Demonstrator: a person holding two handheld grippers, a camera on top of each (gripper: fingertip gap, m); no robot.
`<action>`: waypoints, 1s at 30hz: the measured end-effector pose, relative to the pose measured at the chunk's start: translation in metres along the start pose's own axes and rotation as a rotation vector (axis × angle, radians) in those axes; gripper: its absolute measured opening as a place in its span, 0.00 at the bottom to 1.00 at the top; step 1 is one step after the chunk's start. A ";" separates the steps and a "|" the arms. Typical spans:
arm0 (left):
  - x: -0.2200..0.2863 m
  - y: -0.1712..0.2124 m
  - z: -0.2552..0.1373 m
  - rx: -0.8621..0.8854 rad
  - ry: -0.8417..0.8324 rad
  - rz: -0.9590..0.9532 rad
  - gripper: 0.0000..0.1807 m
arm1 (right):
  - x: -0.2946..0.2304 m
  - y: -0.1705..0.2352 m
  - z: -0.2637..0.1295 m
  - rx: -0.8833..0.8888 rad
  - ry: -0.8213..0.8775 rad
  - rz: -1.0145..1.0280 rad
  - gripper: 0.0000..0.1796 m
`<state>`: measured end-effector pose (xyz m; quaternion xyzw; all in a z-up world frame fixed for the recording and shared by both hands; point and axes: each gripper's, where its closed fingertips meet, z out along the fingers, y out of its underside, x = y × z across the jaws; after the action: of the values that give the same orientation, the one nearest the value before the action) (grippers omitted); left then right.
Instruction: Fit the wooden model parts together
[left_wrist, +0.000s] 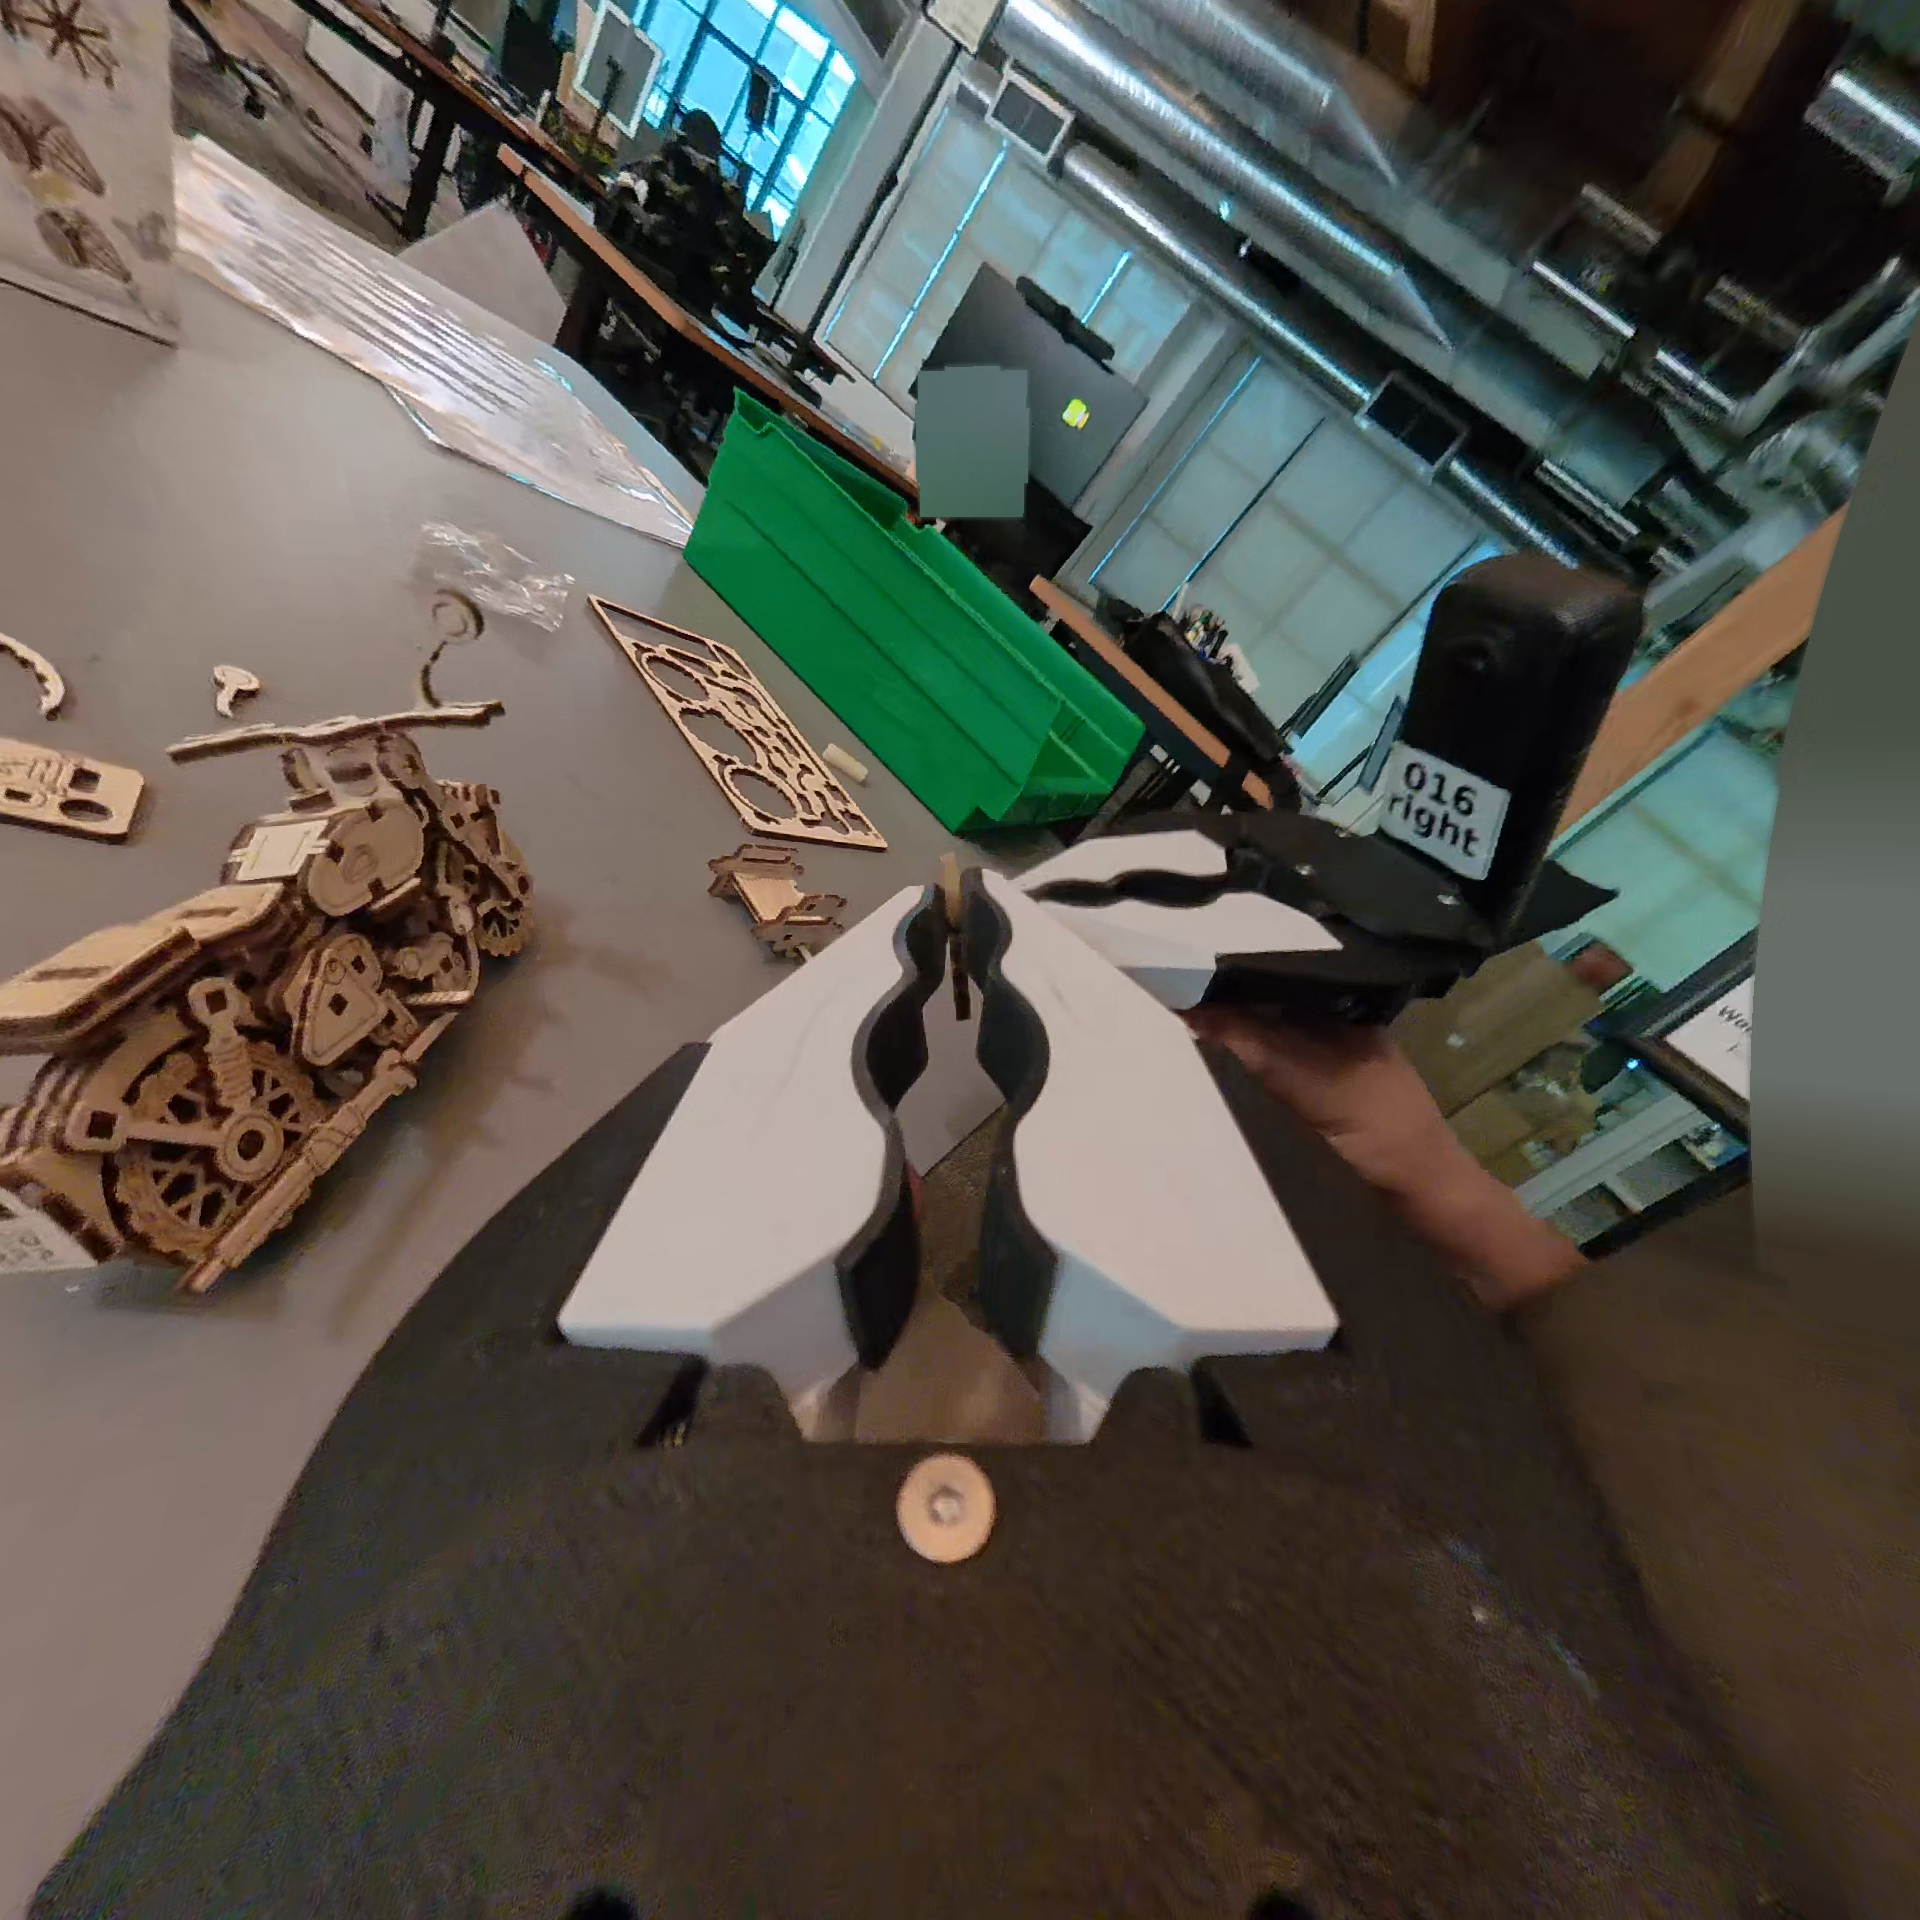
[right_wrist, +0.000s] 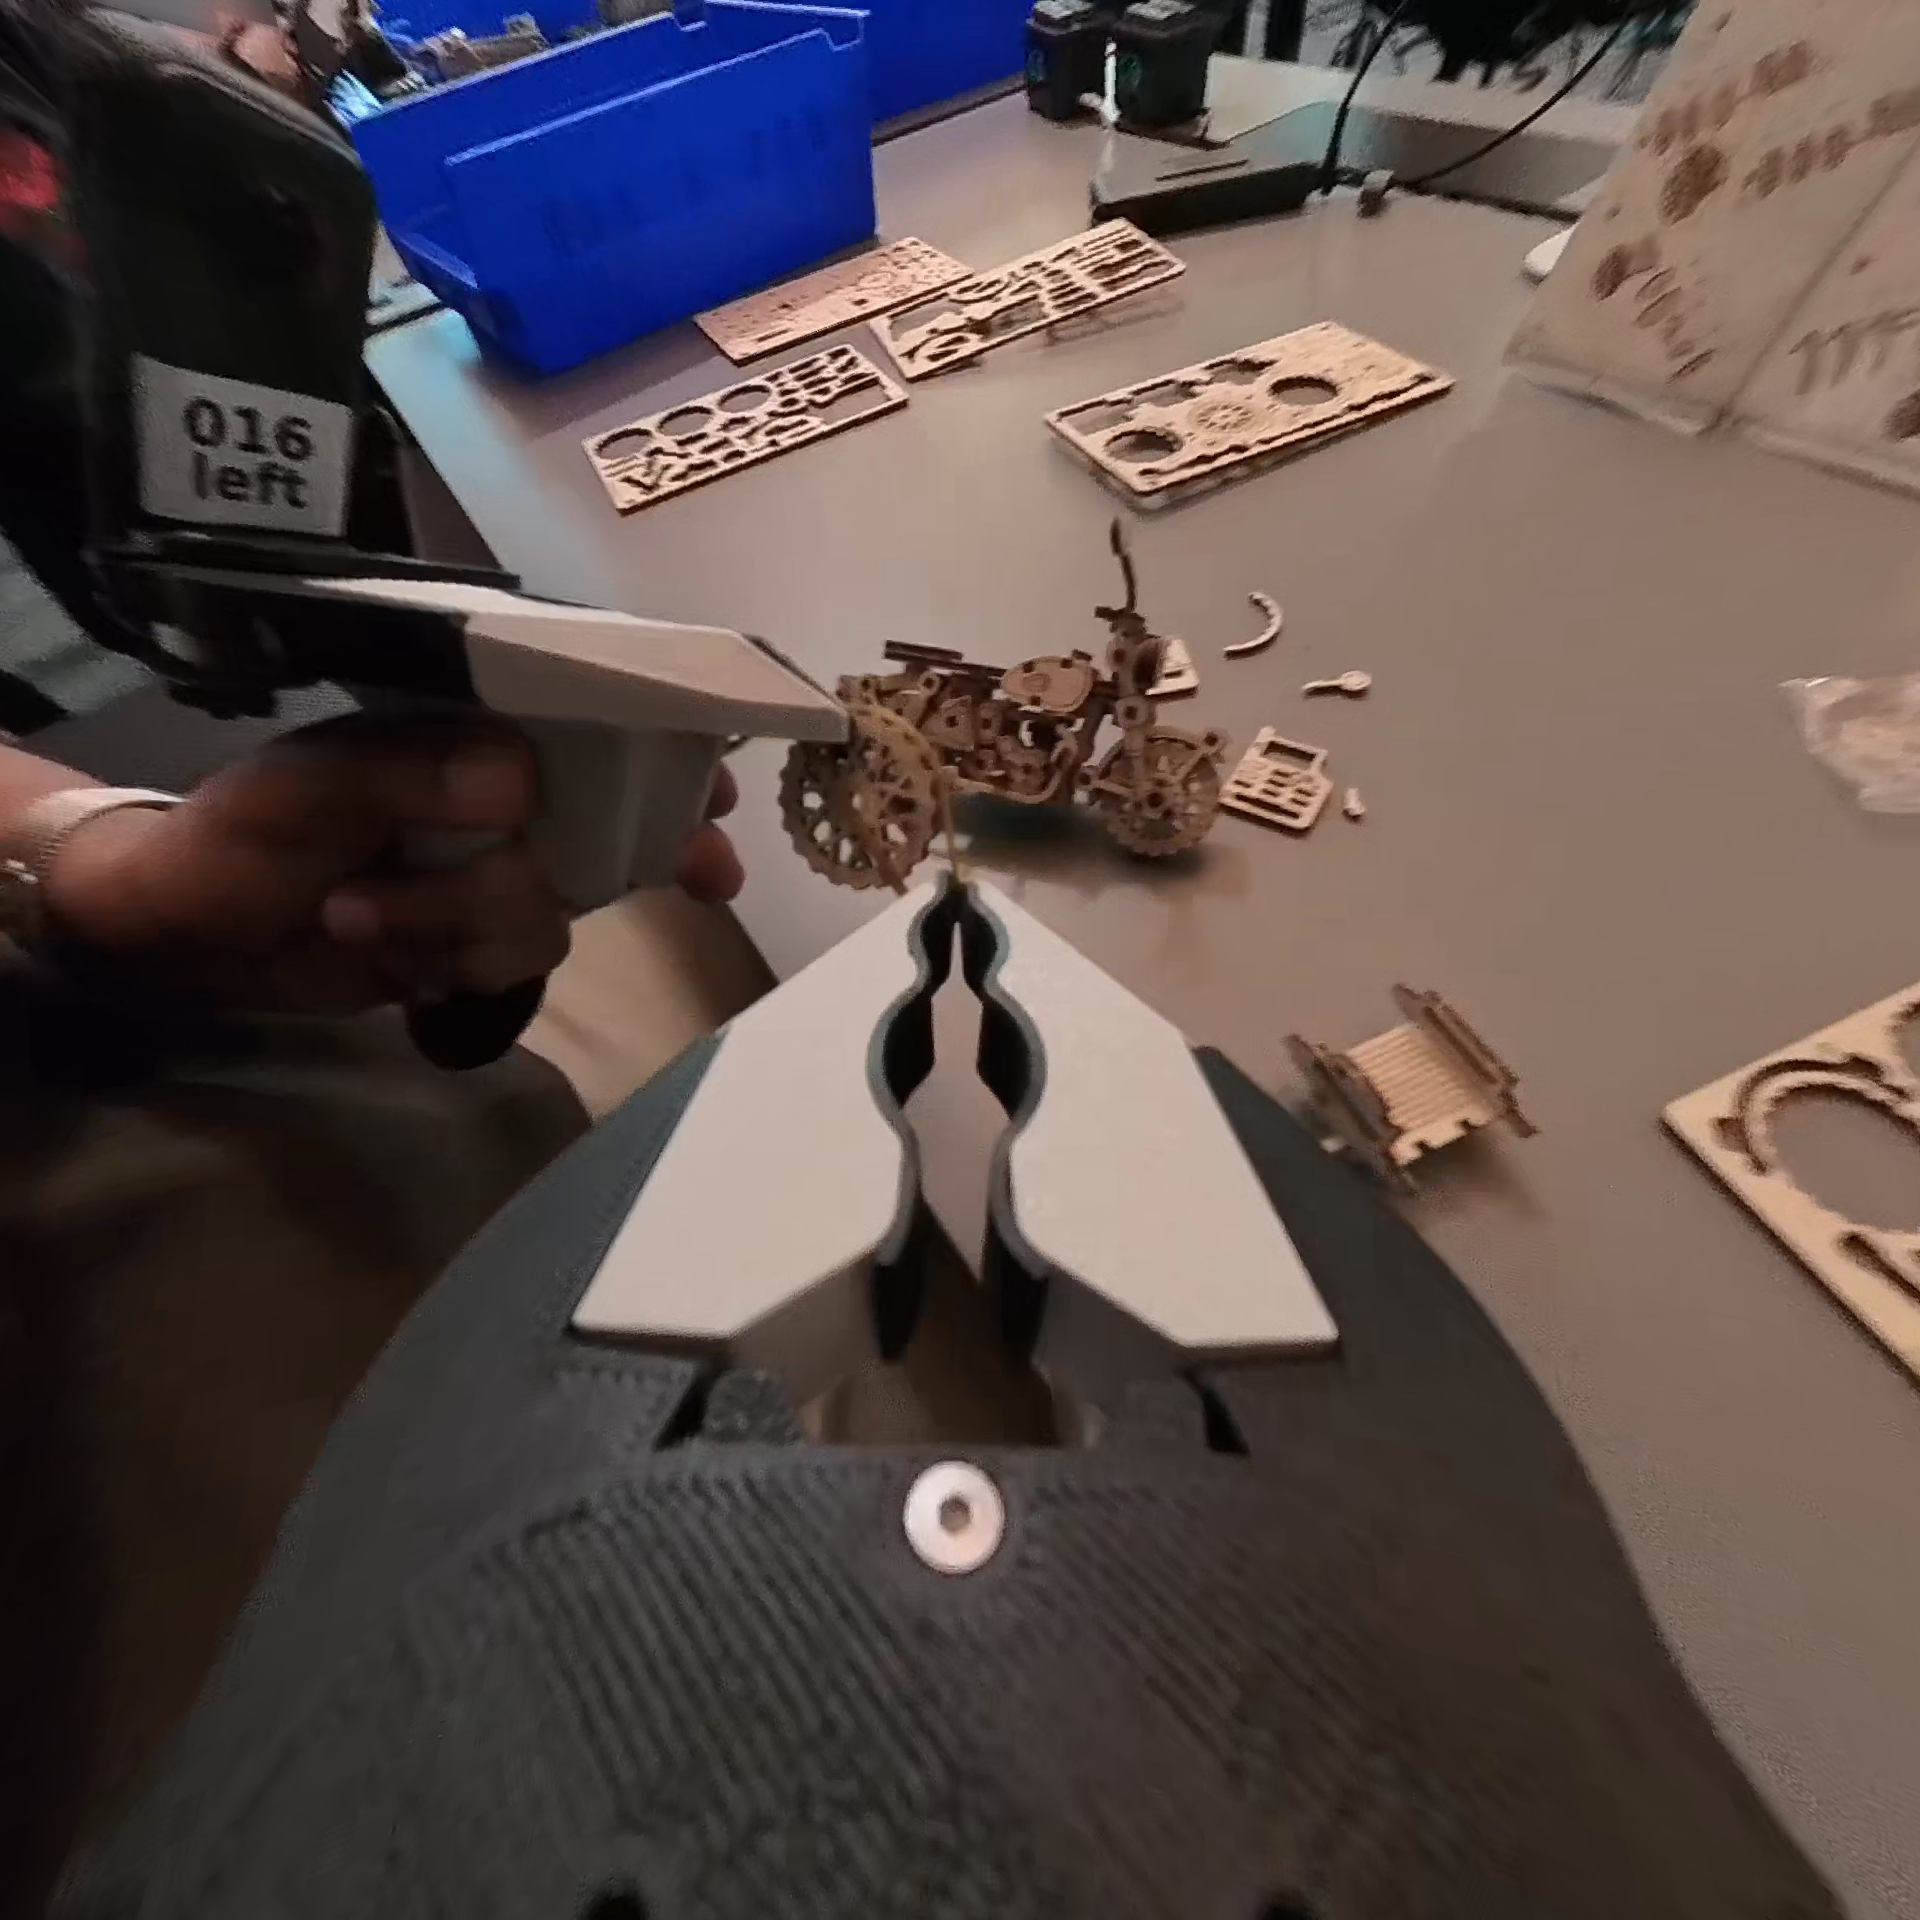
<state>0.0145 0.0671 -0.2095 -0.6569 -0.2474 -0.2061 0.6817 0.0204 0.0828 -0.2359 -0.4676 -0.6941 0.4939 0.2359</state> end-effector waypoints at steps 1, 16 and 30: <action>-0.001 -0.001 -0.001 0.009 0.004 -0.015 0.00 | -0.003 0.001 0.001 -0.001 -0.022 0.026 0.01; -0.006 -0.007 -0.001 0.073 0.036 -0.182 0.00 | -0.028 0.001 0.010 0.041 -0.232 0.275 0.00; -0.006 -0.003 -0.002 0.048 0.066 -0.236 0.00 | 0.004 -0.009 -0.004 0.104 -0.052 0.186 0.00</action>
<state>0.0078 0.0646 -0.2104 -0.5996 -0.3052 -0.3003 0.6761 0.0180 0.0876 -0.2269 -0.5042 -0.6269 0.5611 0.1948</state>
